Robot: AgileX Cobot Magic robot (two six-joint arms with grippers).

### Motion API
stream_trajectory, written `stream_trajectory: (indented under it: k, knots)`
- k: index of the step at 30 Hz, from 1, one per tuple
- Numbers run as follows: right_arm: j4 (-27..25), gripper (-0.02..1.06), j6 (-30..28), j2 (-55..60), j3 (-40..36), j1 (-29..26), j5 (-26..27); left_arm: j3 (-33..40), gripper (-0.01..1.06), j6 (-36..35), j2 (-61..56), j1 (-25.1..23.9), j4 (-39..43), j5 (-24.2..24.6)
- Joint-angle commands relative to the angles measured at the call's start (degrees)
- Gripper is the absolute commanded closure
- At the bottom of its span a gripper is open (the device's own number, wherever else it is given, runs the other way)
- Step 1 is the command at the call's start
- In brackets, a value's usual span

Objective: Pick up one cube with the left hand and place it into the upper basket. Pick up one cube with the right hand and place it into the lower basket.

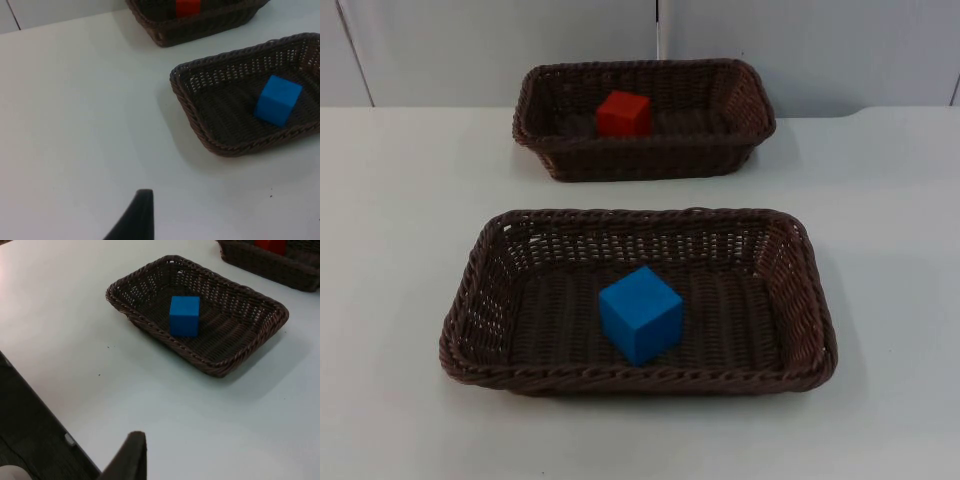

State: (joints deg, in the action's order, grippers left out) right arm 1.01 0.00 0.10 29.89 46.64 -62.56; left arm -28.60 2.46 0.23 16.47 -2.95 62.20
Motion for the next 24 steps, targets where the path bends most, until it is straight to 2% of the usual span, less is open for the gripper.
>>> stream_trajectory:
  k: [1,24]
  knots:
    - [0.01,-0.01,0.0,-0.1,-0.32,-0.1,0.72,0.29,0.0,0.02,-0.23,0.01,-0.63,-0.58]
    - [-0.09,-0.01,0.0,-0.1,-0.32,-0.1,0.82,0.29,0.0,0.02,-0.23,0.01,-0.63,-0.58]
